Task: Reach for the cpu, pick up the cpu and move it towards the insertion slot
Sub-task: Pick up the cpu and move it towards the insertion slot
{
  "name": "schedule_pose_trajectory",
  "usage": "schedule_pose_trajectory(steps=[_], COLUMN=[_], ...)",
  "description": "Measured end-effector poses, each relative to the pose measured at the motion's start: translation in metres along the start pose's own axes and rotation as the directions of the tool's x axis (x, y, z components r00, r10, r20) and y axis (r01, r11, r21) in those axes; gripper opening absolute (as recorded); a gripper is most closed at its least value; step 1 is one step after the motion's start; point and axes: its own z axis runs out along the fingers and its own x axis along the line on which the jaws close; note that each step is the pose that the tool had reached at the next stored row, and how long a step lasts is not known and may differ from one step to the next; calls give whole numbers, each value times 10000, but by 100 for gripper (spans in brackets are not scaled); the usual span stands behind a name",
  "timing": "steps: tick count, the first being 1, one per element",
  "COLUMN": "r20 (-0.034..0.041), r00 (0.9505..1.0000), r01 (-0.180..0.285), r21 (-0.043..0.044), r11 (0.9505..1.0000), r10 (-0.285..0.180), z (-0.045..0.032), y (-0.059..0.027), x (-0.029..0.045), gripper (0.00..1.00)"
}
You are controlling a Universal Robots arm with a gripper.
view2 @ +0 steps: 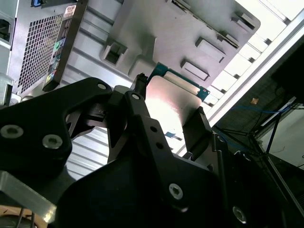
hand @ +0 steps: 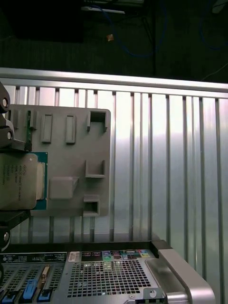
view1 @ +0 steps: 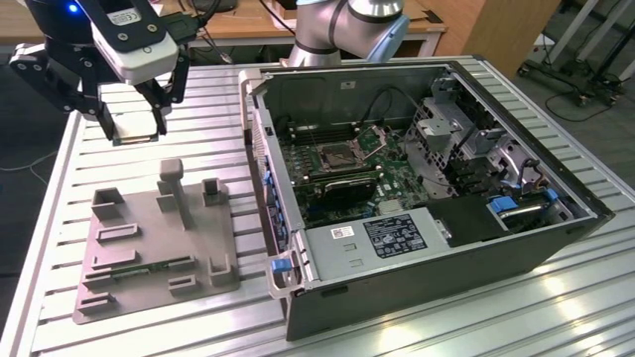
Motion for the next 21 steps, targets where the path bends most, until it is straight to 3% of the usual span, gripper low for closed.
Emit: schedule_pose_trajectory(steps=[21], r20=[0], r00=[10000], r01=[0], r21=[-1], r11=[10000], r10=[0], z=[0], y=[-1], x=[-69], gripper=[55])
